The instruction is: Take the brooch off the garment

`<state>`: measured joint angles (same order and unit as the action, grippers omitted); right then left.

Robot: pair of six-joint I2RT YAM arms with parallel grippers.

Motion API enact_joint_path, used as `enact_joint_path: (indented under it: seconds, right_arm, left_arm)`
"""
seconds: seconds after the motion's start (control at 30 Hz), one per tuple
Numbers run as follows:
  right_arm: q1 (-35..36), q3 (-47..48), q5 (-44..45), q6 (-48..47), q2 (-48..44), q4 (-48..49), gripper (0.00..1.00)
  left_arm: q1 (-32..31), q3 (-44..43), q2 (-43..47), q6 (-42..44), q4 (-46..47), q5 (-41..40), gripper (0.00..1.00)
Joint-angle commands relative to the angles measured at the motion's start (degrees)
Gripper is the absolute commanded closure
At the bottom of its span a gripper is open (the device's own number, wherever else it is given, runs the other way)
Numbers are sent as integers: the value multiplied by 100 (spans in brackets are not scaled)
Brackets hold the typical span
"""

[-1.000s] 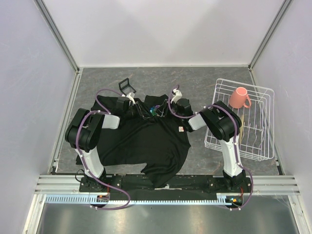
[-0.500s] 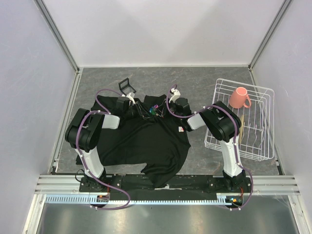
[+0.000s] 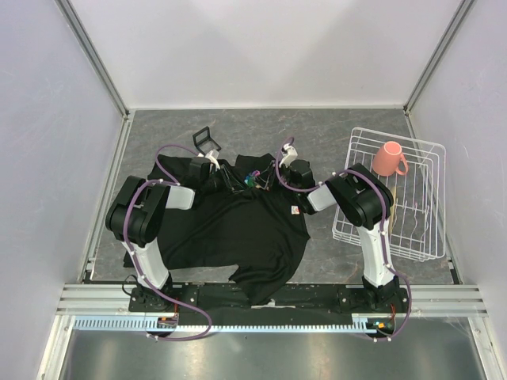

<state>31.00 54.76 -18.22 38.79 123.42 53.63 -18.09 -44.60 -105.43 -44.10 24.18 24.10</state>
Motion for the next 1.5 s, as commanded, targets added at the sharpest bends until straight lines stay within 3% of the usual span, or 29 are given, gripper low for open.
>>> enact_joint_path:
  seconds: [0.0, 0.27, 0.6, 0.93, 1.1, 1.2, 1.23, 1.27, 1.47]
  right_arm:
    - [-42, -62, -147, 111, 104, 341, 70]
    - [-77, -141, -156, 243, 139, 534, 65]
    - [-156, -203, -261, 472, 209, 877, 67]
    - [-182, -185, -332, 534, 297, 948, 100]
    - [-174, -194, -402, 534, 323, 1088, 100]
    - [-182, -220, -463, 577, 359, 1281, 100]
    - [-174, -238, -481, 604, 376, 1369, 100]
    - [-174, -247, -490, 630, 385, 1387, 100]
    - [-191, -369, -569, 849, 446, 1914, 100]
  left_arm:
    - [16, -14, 22, -11, 245, 7, 71]
    - [16, -14, 13, -2, 245, 34, 71]
    - [16, -23, -4, -2, 262, 51, 72]
    - [7, -5, 31, 6, 271, 69, 72]
    - [7, -128, 198, -72, 306, 358, 72]
    - [16, -233, 119, -300, 533, 595, 60]
    - [7, -268, 58, -362, 604, 657, 50]
    - [16, -321, -12, -415, 657, 727, 46]
    - [7, -321, -347, -627, 939, 728, 48]
